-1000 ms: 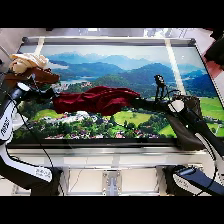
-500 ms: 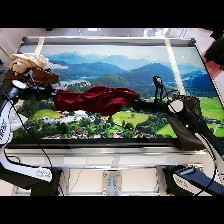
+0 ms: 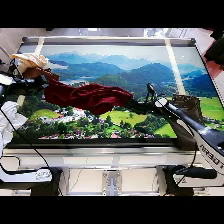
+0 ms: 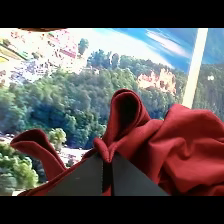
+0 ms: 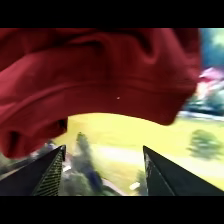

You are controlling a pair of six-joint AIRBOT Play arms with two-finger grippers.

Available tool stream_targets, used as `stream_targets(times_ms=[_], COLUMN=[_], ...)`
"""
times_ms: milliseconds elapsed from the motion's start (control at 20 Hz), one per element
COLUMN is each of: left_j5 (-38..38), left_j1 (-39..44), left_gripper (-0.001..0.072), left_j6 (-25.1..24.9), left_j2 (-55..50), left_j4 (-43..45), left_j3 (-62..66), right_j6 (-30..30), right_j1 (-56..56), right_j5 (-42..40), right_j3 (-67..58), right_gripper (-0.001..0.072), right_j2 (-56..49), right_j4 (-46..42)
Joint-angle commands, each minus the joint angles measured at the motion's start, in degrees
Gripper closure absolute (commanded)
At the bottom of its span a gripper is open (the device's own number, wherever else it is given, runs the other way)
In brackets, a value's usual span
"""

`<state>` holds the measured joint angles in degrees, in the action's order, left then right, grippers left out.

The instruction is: Fold the shirts.

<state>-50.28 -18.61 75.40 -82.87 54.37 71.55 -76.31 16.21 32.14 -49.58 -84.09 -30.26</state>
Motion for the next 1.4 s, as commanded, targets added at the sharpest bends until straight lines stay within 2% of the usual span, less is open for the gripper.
stream_targets(times_ms=[0, 300, 350, 450, 750, 900, 1000, 1100, 1200, 1350], left_j5=[-1.8, -1.9, -1.9, -1.9, -2.8, -3.1, -3.2, -3.7, -3.6, -3.3], left_j1=[0.0, -0.1, 0.0, -0.1, -0.1, -0.9, -3.3, -8.1, -14.0, -24.0], left_gripper=[0.069, 0.069, 0.069, 0.069, 0.069, 0.0691, 0.0691, 0.0691, 0.0691, 0.0694], left_j6=[0.0, 0.0, 0.0, 0.0, 0.0, -0.7, -2.6, -2.7, -2.9, -5.1], left_j2=[0.5, 0.5, 0.5, 0.5, 0.6, 3.8, 9.7, 19.0, 28.9, 44.1], left_j4=[0.0, 0.0, 0.0, 0.0, 0.0, 0.0, 0.0, 0.0, 0.0, 0.0], left_j3=[0.0, 0.0, 0.0, 0.0, 0.0, 0.1, 0.3, 0.3, 0.4, 0.4], right_j6=[2.4, 2.3, 2.3, 2.3, 2.5, 4.5, 4.4, 4.4, 1.8, -2.6], right_j1=[2.8, 6.8, 6.8, 6.6, 5.2, 4.4, 3.0, 1.4, 0.4, 0.2], right_j5=[0.6, -1.4, -2.6, -4.8, -4.4, -3.1, 0.7, 9.0, 15.1, 16.0], right_j3=[-4.8, -14.4, -15.2, -16.7, -25.2, -28.5, -29.8, -30.4, -30.4, -30.5], right_gripper=[0.0144, 0.0164, 0.024, 0.0701, 0.0695, 0.0699, 0.0699, 0.0699, 0.0699, 0.07], right_j2=[-8.1, -15.7, -16.0, -16.0, -15.5, -10.5, -3.2, 7.0, 18.6, 37.9], right_j4=[11.2, 19.5, 20.6, 21.8, 17.2, 6.2, -5.0, -15.4, -24.9, -32.8])
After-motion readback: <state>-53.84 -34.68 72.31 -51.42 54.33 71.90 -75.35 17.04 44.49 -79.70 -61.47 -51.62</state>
